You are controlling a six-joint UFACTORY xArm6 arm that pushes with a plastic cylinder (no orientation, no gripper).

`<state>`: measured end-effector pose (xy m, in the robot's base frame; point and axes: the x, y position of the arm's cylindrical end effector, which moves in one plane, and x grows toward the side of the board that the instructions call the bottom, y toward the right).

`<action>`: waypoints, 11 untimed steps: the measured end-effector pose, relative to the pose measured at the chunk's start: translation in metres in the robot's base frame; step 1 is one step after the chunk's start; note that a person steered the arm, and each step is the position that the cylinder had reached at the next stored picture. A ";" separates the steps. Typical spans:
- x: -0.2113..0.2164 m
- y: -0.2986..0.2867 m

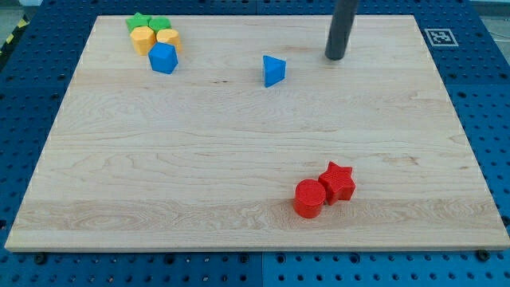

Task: Move the blue triangle towards the red blocks

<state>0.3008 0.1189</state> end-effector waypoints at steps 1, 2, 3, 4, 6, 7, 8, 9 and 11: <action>-0.001 -0.016; -0.001 -0.017; -0.001 -0.037; -0.001 -0.072; 0.020 -0.079; 0.020 -0.079; 0.028 -0.080; 0.040 -0.080; 0.061 -0.080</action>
